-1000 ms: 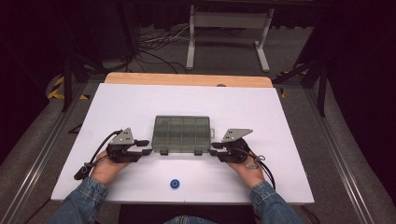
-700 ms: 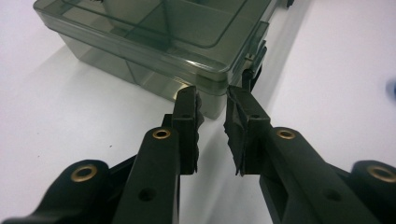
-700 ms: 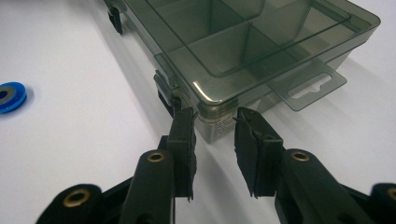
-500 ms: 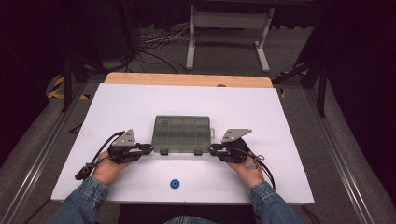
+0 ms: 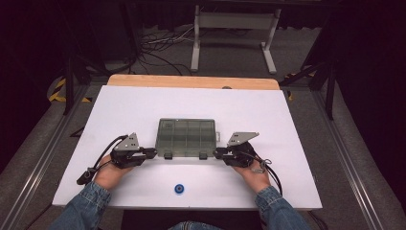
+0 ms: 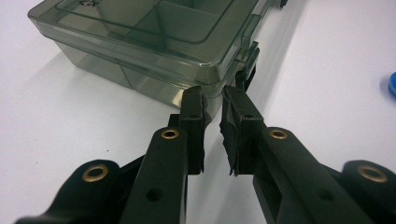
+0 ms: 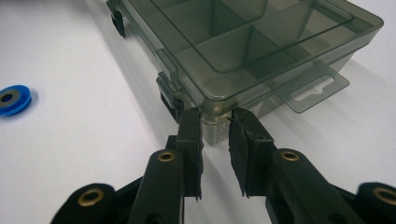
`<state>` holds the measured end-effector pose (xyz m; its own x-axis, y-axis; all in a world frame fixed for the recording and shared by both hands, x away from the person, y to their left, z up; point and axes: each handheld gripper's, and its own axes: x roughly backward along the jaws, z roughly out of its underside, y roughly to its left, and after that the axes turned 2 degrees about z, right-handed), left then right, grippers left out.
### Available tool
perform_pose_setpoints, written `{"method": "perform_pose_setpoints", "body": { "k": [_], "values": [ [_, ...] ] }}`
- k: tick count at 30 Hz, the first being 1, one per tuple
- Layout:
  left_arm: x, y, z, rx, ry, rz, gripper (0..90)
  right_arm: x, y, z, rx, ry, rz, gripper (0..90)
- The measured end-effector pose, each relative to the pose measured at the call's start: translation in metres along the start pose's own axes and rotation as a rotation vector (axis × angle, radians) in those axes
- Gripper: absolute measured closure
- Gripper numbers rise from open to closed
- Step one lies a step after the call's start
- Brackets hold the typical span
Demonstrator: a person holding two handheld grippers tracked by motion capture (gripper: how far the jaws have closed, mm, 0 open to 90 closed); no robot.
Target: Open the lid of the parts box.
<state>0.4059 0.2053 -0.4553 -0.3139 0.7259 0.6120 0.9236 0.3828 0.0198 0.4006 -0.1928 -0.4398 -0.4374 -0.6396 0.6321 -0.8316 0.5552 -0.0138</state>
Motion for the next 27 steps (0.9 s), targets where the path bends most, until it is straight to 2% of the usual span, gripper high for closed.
{"method": "perform_pose_setpoints", "body": {
  "k": [3,6,17,20,22,25,27],
  "values": [
    [0.0023,-0.0006,-0.0009,0.003,-0.025,0.005,79.0,0.0026,-0.0014,-0.0002,-0.019,-0.023,-0.013,74.8],
    [0.0045,-0.0014,-0.0023,-0.001,-0.051,0.003,79.0,0.0047,-0.001,-0.0012,-0.015,-0.044,-0.013,75.0],
    [0.0077,-0.0002,-0.0033,0.0,-0.105,-0.001,78.8,0.0065,-0.0002,-0.0027,-0.015,-0.067,-0.019,74.5],
    [0.0077,0.0,-0.0035,0.008,-0.119,-0.001,77.4,0.0065,-0.0002,-0.0025,-0.021,-0.055,-0.009,67.3],
    [0.0081,0.0007,-0.0039,0.012,-0.133,0.001,76.3,0.0073,-0.0008,-0.0036,-0.028,-0.06,0.003,56.1],
    [0.0087,0.0023,-0.0041,0.022,-0.155,0.003,76.2,0.0089,-0.0034,-0.007,-0.035,-0.082,0.057,39.9],
    [0.009,0.0029,-0.0041,0.027,-0.162,0.004,76.2,0.0074,-0.004,-0.0098,-0.018,-0.062,0.098,34.7]
  ]
}}
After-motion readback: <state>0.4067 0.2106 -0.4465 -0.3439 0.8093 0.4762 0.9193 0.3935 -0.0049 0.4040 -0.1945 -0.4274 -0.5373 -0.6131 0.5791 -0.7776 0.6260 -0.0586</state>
